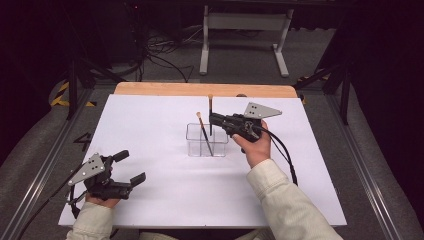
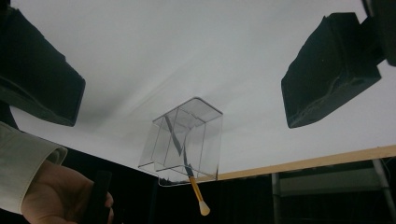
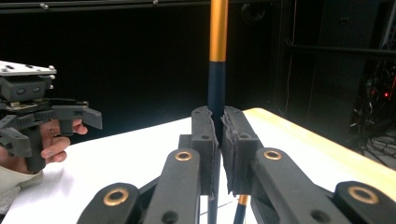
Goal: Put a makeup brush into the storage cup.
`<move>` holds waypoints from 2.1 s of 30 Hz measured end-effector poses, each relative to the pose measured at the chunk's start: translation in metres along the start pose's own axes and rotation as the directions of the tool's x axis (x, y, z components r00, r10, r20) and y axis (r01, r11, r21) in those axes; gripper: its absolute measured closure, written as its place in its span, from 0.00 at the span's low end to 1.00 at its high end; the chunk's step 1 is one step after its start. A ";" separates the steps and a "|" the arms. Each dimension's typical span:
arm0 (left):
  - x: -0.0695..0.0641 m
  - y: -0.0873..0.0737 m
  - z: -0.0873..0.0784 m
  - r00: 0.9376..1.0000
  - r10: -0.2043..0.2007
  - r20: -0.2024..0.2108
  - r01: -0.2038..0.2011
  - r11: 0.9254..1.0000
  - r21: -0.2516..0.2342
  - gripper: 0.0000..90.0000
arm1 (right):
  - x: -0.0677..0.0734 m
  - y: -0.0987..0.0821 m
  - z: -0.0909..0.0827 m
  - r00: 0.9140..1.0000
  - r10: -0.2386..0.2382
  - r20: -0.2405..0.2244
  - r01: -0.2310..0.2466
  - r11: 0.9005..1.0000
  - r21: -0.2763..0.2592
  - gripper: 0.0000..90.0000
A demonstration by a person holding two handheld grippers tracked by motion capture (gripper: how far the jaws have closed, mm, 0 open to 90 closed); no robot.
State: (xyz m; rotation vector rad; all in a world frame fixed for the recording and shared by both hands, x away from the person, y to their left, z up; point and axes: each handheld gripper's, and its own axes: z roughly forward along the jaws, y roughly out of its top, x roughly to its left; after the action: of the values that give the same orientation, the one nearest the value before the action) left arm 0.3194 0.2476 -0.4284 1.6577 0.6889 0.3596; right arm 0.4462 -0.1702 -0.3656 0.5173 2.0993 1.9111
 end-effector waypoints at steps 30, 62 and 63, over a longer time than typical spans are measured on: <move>0.000 0.000 -0.001 1.000 -0.008 0.003 0.008 1.000 0.006 0.00 | -0.006 -0.035 0.018 0.997 0.074 0.015 -0.075 0.992 0.105 0.93; 0.000 0.000 0.000 1.000 -0.012 0.006 0.012 1.000 0.002 0.01 | -0.006 -0.022 -0.002 0.982 0.141 0.127 -0.158 0.977 0.142 0.25; 0.000 0.000 -0.001 1.000 -0.013 0.005 0.013 1.000 -0.001 0.01 | -0.004 -0.019 -0.005 0.983 0.121 0.137 -0.141 0.979 0.145 0.25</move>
State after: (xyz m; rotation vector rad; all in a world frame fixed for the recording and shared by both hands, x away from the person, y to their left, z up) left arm 0.3192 0.2482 -0.4284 1.6520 0.6951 0.3468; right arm 0.4464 -0.1782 -0.3844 0.8088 2.1892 1.7381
